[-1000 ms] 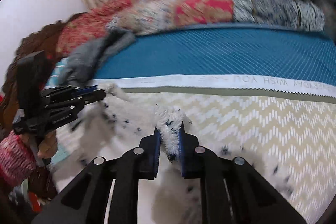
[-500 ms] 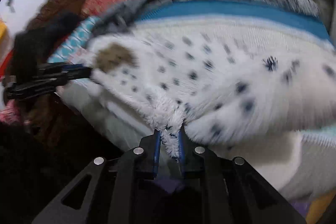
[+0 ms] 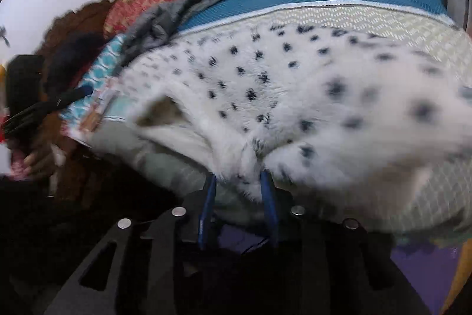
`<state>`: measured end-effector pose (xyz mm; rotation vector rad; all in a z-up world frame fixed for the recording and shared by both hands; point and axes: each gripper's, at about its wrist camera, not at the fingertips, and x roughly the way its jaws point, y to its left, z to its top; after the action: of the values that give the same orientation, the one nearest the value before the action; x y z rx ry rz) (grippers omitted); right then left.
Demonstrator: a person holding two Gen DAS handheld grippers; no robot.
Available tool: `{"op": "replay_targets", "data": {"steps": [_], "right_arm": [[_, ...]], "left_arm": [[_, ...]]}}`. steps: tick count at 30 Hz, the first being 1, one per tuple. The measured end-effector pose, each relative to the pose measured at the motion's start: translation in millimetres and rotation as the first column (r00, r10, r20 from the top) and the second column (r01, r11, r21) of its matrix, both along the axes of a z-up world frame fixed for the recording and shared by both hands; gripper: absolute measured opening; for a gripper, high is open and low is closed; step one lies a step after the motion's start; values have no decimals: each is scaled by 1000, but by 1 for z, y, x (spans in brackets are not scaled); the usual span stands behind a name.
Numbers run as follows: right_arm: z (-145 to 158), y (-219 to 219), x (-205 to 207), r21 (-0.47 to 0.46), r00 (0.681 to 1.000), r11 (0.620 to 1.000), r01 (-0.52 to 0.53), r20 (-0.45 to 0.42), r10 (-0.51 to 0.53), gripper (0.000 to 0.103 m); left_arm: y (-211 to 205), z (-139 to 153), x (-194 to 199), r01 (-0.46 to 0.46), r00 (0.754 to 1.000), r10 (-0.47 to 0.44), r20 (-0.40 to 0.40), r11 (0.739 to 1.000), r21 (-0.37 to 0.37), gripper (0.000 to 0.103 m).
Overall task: Fold large clothes
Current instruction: 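Grasp the spotted fleece with the left gripper while the right gripper folds it over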
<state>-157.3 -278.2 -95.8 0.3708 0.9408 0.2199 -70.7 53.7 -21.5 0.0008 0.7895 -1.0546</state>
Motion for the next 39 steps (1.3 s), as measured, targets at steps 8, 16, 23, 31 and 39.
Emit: {"op": "replay_targets", "data": {"steps": [8,16,23,31,39], "right_arm": [[57,-44,2,-65,948,967,245,225,-225,59],[-40,-90,25,-109,931,926,362,95,-353,59],[-50,-91,27,-101,919,919,382,145,-366,58],[0,-110,-32,170,874,898,405,219,-435,26],[-40,-143,-21,349,853,805,479,31,-521,18]], "left_arm": [[-46,-23,46,-132,991,131,20,986,101,19],[-89,-106,59,-124,986,152,-65,941,315,19],[-87,-109,51,-135,987,156,-29,923,361,19],[-14,-42,79,-351,936,348,49,916,196,84],[-20,-101,121,-251,924,307,-226,936,248,88]]}}
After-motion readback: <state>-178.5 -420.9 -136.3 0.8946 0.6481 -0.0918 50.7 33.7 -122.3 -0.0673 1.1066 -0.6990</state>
